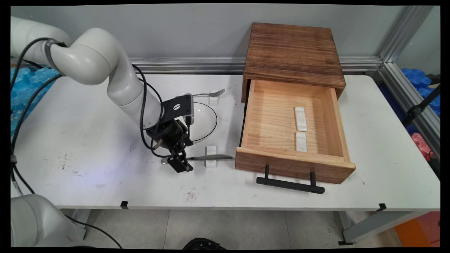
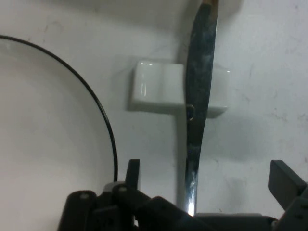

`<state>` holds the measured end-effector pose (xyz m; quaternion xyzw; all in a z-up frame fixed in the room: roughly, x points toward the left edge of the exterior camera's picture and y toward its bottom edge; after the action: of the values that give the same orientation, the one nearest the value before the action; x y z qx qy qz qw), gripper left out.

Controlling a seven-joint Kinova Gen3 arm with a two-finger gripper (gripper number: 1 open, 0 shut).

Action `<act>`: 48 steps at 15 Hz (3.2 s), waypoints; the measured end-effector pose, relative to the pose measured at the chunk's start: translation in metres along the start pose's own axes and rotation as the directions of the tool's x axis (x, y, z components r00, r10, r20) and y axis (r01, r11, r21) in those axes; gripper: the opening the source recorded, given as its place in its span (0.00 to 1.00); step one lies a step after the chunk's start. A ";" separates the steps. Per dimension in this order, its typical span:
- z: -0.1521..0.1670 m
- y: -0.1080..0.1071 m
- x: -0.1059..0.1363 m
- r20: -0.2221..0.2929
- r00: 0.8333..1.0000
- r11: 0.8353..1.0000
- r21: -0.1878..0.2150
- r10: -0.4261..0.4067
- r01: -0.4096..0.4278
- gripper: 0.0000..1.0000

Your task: Pick up the knife from the right of the white plate, then place the picked object into the drawer

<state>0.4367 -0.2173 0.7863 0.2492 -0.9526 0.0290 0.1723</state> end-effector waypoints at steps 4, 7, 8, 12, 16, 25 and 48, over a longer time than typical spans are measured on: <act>0.003 -0.001 0.000 -0.003 1.000 1.000 -0.004 0.011 -0.011 1.00; 0.006 -0.003 -0.001 -0.004 1.000 1.000 -0.005 0.019 -0.019 1.00; 0.007 -0.004 -0.001 -0.004 1.000 1.000 -0.005 0.021 -0.021 1.00; 0.010 -0.005 -0.002 -0.003 1.000 1.000 -0.007 0.024 -0.024 1.00; 0.012 -0.004 -0.002 -0.001 1.000 1.000 -0.011 0.027 -0.027 1.00; 0.013 -0.004 -0.002 0.001 0.999 0.999 -0.013 0.037 -0.037 0.00; -0.038 0.003 0.002 -0.028 0.996 0.996 -0.014 0.089 -0.089 0.00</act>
<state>0.4456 -0.2101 0.8231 0.2047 -0.9605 0.0328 0.1859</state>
